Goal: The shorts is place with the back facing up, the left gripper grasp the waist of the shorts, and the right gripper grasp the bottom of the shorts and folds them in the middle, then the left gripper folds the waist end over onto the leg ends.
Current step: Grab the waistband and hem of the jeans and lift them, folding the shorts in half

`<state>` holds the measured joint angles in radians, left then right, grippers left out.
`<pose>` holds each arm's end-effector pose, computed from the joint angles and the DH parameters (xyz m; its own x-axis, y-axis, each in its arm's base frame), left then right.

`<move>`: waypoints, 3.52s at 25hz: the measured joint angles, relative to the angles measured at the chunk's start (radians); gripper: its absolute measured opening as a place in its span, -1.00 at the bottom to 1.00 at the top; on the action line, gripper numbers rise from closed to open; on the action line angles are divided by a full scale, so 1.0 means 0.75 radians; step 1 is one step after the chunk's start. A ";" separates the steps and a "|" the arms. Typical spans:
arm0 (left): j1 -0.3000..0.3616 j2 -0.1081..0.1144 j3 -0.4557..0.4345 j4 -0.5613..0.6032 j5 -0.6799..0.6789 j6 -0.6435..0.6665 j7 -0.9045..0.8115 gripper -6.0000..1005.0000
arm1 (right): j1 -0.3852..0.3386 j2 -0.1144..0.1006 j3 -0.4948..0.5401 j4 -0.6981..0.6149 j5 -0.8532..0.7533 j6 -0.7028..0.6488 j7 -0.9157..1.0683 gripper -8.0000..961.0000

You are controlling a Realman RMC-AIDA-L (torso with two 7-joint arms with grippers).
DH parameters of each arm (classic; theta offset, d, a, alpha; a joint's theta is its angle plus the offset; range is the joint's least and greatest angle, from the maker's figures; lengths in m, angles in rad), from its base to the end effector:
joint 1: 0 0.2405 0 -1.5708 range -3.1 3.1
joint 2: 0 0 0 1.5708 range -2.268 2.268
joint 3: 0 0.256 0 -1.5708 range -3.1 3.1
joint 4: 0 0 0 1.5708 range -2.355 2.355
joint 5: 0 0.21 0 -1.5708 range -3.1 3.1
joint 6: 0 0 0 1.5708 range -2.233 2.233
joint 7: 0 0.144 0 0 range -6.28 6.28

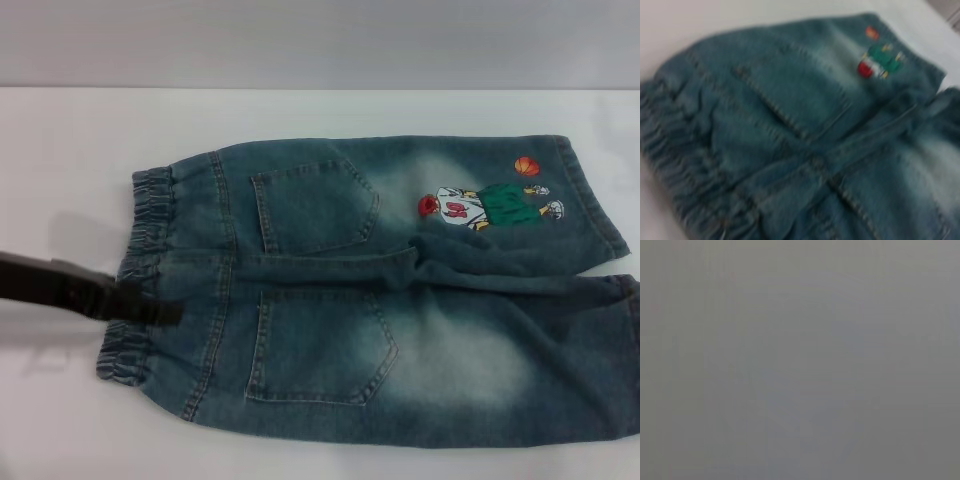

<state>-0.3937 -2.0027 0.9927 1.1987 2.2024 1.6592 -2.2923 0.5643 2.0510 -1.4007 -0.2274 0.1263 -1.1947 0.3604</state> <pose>-0.2625 0.3163 0.0582 0.5978 0.7861 0.1570 0.8008 -0.5767 -0.1615 0.2824 0.3955 0.0608 0.5414 0.3134 -0.7802 -0.7911 -0.1243 -0.5990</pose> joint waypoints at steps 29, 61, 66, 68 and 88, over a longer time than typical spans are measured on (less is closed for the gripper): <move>0.061 -0.032 -0.158 -0.069 0.239 0.030 -0.053 0.52 | -0.009 -0.012 0.033 0.009 -0.005 -0.007 -0.004 0.21; -0.008 -0.043 -0.172 -0.110 0.351 -0.005 -0.055 0.46 | -0.049 -0.005 0.019 -0.004 -0.009 -0.086 0.012 0.21; -0.007 -0.035 -0.190 -0.116 0.353 0.000 -0.055 0.45 | -0.047 -0.006 0.020 -0.004 -0.009 -0.086 0.012 0.21; -0.005 -0.038 -0.191 -0.116 0.353 -0.002 -0.052 0.45 | -0.046 -0.006 0.023 -0.004 -0.009 -0.086 0.012 0.21; 0.005 -0.058 -0.182 -0.124 0.354 0.003 -0.055 0.41 | -0.050 -0.010 0.016 -0.004 -0.009 -0.086 0.012 0.21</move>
<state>-0.3898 -2.0463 0.8565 1.1058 2.4681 1.6612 -2.3336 0.5266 2.0435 -1.3884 -0.2301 0.1196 -1.2593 0.3697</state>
